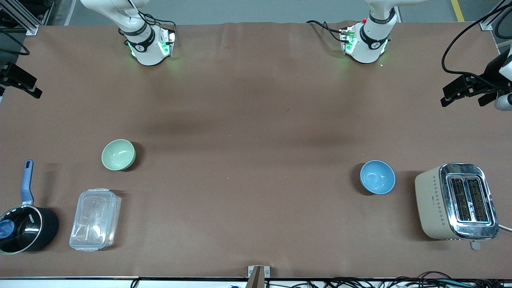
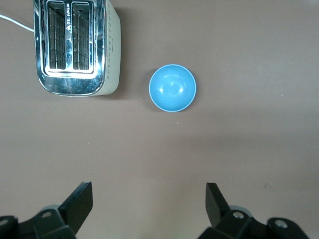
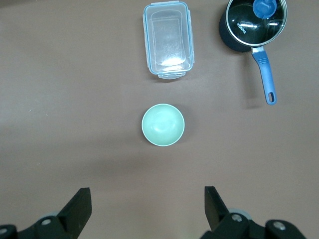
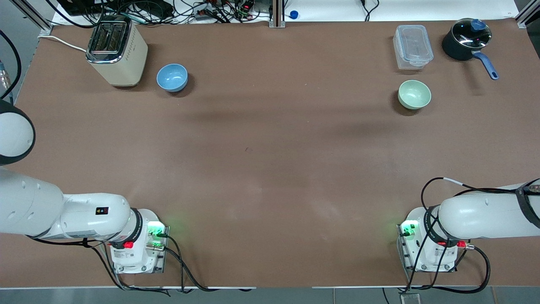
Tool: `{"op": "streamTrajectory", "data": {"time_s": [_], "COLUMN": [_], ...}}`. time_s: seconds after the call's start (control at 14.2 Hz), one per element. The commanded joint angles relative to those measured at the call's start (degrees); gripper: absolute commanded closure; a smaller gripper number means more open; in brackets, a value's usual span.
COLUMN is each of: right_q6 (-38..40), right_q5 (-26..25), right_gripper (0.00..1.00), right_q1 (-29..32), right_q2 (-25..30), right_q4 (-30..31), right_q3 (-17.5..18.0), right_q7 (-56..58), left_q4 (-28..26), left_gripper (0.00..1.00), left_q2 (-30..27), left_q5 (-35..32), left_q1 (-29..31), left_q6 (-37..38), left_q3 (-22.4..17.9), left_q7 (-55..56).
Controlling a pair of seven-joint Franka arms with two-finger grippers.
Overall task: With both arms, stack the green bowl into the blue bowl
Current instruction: 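Reach the right gripper to the green bowl while the left gripper reaches the blue bowl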
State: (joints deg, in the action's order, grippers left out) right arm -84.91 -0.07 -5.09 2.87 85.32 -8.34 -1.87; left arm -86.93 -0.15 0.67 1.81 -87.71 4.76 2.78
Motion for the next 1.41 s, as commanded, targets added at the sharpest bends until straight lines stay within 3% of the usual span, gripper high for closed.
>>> {"op": "streamTrajectory", "data": {"time_s": [0.0, 0.21, 0.42, 0.84, 1.05, 1.34], "right_q6": [0.6, 0.6, 0.6, 0.7, -3.4, -20.3], "right_q5": [-0.7, -0.7, -0.7, -0.6, -0.6, -0.7], "right_gripper": [0.0, 0.0, 0.0, 0.0, 0.0, 0.0], "right_q1": [0.7, 0.7, 0.7, 0.7, 0.4, 1.0], "right_q2": [-0.2, -0.2, -0.2, -0.3, -1.8, -2.2], "right_q4": [-0.8, -0.8, -0.8, 0.3, 5.8, 21.8], "right_q3": [0.4, 0.4, 0.4, 0.4, 0.5, 0.3], "right_q7": [0.5, 0.6, 0.6, 0.6, 0.6, 2.4], "left_q4": [1.6, 1.7, 7.1, 6.6, 5.1, -1.3], "left_gripper": [0.0, 0.0, 0.0, 0.0, 0.0, 0.0], "left_q2": [0.5, 1.6, 7.7, 15.7, 20.6, 25.1], "left_q5": [-0.2, -0.8, -0.7, -1.3, -2.2, -4.2], "left_q1": [0.0, 0.0, 0.8, 0.4, -0.4, -0.4], "left_q6": [1.2, 1.2, 1.2, -3.3, -7.1, -18.2], "left_q3": [0.0, -0.1, -0.5, -0.4, -0.1, 0.1], "left_q7": [-0.6, -0.5, -0.4, 1.2, 2.4, 2.6]}}
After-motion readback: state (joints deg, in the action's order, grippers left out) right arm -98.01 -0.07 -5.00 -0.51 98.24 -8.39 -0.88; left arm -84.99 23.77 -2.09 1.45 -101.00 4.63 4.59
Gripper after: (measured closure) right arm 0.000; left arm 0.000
